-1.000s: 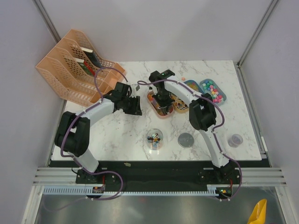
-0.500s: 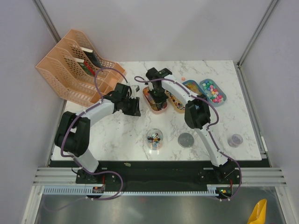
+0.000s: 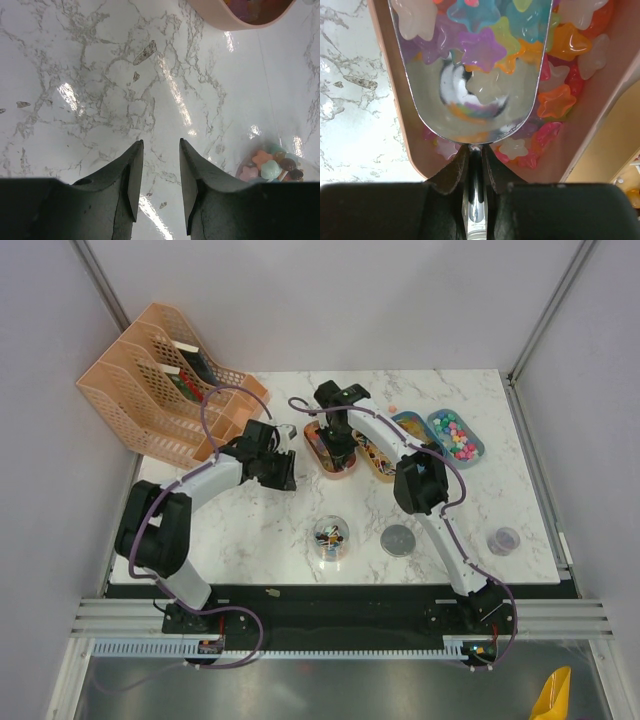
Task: Pack the candies
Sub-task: Scoop the fake candies from the storage box.
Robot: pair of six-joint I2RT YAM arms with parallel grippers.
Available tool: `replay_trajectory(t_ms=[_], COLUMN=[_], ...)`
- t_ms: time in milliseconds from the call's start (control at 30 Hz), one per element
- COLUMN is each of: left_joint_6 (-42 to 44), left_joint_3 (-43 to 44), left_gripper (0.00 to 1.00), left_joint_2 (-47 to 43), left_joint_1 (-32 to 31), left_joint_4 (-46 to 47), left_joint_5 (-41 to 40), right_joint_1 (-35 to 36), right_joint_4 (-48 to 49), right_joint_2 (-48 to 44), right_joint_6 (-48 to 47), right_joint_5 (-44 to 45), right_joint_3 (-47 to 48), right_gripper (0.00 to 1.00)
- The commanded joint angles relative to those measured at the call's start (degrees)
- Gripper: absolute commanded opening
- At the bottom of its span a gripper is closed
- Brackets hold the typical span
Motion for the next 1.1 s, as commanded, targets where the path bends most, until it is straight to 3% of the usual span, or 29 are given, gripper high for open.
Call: replay_trajectory(t_ms=[0,100,233,267,700,1067], left_joint_6=[3.0,3.6,4.5,4.6,6.0,9.3], left_joint_3=[-0.1,0.3,0.6,0.3,2.5,3.6], left_gripper=[0.42,0.42,0.41,0.41,0.41,0.41], left_joint_2=[-2.7,-2.7,-3.2,-3.3,-0.8,1.5], left_joint_1=[0.5,0.8,1.0,1.0,1.0,1.5], left_joint_4=[0.2,-0.6,-1.6,-2.0,-4.8,-5.7], left_joint_5=[-1.0,-1.2,-1.6,-1.6,-1.9,-3.8], right_joint_1=[-0.2,-0.6,-0.8,-0.8,-1.4,-1.5], right_joint_4=[2.7,6.6,28.9,30.3,47.4,66.0], right_joint_2=[2.8,0.8,-15.3,-16.6,-21.2,-35.4], right_joint_6=[-1.3,-1.9,-2.6,-2.8,-0.4,-1.4], right_joint_5=[0.1,0.5,0.6,0.1,3.2,4.0], right_joint_3=[2.0,-2.5,-31.4,-33.7,-45.5,-66.0], right_gripper=[0.00,0.00,0.00,0.00,0.00,0.00])
